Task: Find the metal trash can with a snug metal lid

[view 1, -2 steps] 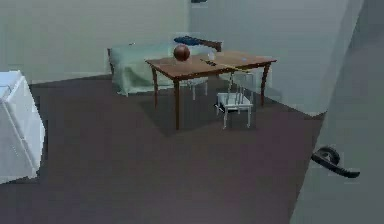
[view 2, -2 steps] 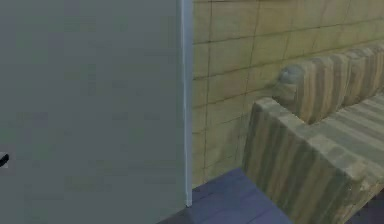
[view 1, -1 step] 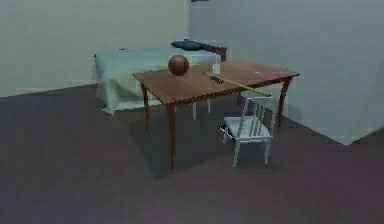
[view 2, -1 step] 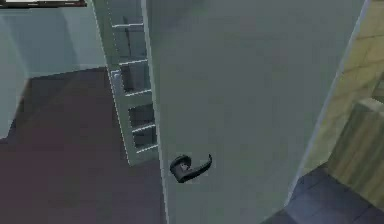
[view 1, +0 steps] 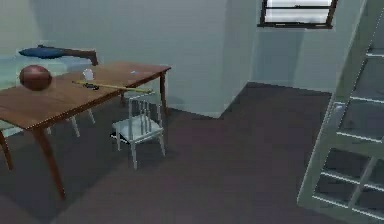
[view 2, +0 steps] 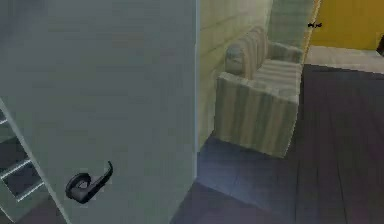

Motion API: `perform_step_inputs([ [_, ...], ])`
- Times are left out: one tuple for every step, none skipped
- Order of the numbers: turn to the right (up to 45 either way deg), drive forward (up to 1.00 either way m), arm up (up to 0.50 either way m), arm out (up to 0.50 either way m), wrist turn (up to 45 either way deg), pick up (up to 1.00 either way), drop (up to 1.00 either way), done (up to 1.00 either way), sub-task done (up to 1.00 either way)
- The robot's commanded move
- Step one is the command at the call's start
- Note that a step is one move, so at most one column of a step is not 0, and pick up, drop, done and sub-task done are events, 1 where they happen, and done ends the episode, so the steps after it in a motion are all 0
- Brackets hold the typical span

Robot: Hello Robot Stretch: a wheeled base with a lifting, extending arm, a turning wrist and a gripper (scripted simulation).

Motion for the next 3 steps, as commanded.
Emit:
perform_step_inputs([
  [0.0,0.35,0.00,0.00,0.0,0.00,0.00,0.00,0.00],
  [15.0,0.00,0.00,0.00,0.0,0.00,0.00,0.00,0.00],
  [0.0,1.00,0.00,0.00,0.0,0.00,0.00,0.00,0.00],
])
